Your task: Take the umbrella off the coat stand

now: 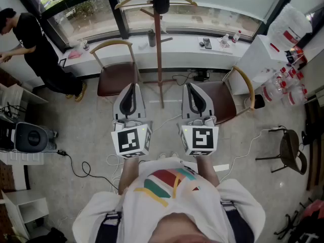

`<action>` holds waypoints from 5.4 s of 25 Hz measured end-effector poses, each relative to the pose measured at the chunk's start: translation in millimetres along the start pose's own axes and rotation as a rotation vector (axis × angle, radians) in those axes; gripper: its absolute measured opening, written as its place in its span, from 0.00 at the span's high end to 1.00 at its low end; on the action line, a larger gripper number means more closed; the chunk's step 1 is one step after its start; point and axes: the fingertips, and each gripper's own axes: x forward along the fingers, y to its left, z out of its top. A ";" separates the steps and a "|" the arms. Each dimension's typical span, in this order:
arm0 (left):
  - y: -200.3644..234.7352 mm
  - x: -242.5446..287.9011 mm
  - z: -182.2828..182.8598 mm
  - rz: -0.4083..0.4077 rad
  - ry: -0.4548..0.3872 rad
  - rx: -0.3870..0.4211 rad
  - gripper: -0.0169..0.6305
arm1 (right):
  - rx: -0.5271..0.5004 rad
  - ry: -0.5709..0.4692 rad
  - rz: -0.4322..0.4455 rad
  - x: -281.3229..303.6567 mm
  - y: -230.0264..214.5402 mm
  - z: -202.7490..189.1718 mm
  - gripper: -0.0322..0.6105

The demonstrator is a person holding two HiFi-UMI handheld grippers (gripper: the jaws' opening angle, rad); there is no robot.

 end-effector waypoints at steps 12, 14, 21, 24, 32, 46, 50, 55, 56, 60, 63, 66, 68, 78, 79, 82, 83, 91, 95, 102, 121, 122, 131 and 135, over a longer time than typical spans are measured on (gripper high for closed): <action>-3.6 -4.1 -2.8 0.014 0.016 -0.007 0.96 | 0.000 0.006 0.033 -4.6 1.3 -1.1 0.95; -8.2 -4.0 -4.1 0.014 0.021 -0.006 0.96 | 0.009 0.011 0.039 -6.0 -2.0 -3.4 0.95; -25.2 -0.1 -7.3 0.020 0.028 -0.006 0.96 | 0.018 0.018 0.031 -8.6 -19.8 -10.2 0.95; -37.0 -3.4 -11.9 0.027 0.025 -0.002 0.96 | 0.027 0.029 0.057 -15.0 -25.1 -19.8 0.95; -52.1 -9.8 -15.1 0.064 0.027 -0.005 0.96 | 0.063 0.017 0.141 -16.1 -30.5 -22.0 0.95; -33.0 19.6 -24.3 0.059 0.013 0.016 0.96 | 0.101 0.023 0.178 5.8 -25.6 -39.6 0.95; -28.4 41.7 -34.4 0.042 0.009 0.006 0.96 | 0.087 0.035 0.166 22.4 -29.6 -48.8 0.95; -12.5 78.0 -46.1 0.018 0.001 -0.022 0.96 | 0.079 0.042 0.145 63.2 -30.1 -57.7 0.95; -8.9 85.4 -47.8 0.014 0.002 -0.027 0.96 | 0.078 0.041 0.148 72.2 -28.3 -57.6 0.95; 9.3 119.1 -52.3 0.000 -0.006 -0.046 0.96 | 0.061 0.025 0.163 112.2 -21.6 -53.6 0.95; 27.1 147.3 -53.0 -0.009 -0.017 -0.065 0.96 | 0.030 0.022 0.184 144.8 -14.7 -50.4 0.95; 42.0 177.2 -53.2 -0.021 -0.024 -0.073 0.96 | -0.034 0.034 0.177 174.7 -10.5 -45.9 0.95; 50.6 198.7 -53.3 -0.033 -0.029 -0.077 0.96 | -0.057 0.041 0.161 196.2 -10.6 -43.5 0.95; 98.6 294.9 -59.9 -0.065 -0.049 -0.099 0.96 | -0.049 -0.013 0.111 300.0 -21.6 -40.0 0.95; 102.0 303.6 -61.1 -0.072 -0.048 -0.097 0.96 | -0.050 -0.021 0.102 308.2 -22.7 -38.8 0.95; 104.8 325.7 -59.1 -0.101 -0.050 -0.088 0.96 | -0.033 -0.034 0.070 327.0 -31.2 -38.0 0.95; 104.5 331.4 -57.6 -0.106 -0.049 -0.090 0.96 | -0.025 -0.032 0.063 331.6 -34.5 -38.1 0.95; 95.7 349.8 -69.6 -0.138 -0.029 -0.117 0.96 | 0.037 0.003 0.030 353.1 -47.2 -48.0 0.95; 88.3 355.0 -72.9 -0.137 -0.012 -0.105 0.96 | 0.054 -0.016 -0.004 360.6 -58.4 -48.1 0.95; 84.9 356.8 -64.1 -0.092 -0.016 -0.086 0.96 | 0.065 -0.018 0.070 367.6 -61.8 -38.0 0.95; 80.5 348.0 -66.7 -0.045 -0.007 -0.043 0.96 | 0.114 -0.019 0.152 365.1 -63.2 -40.6 0.95; 82.1 346.9 -66.2 -0.041 -0.008 -0.043 0.96 | 0.110 -0.033 0.151 366.2 -64.7 -34.6 0.95; 93.8 337.3 -64.9 -0.006 -0.008 -0.050 0.96 | 0.124 -0.182 0.224 390.6 -76.8 48.7 0.81; 93.9 334.8 -68.8 0.000 0.002 -0.059 0.96 | 0.142 -0.167 0.279 406.2 -77.1 64.2 0.70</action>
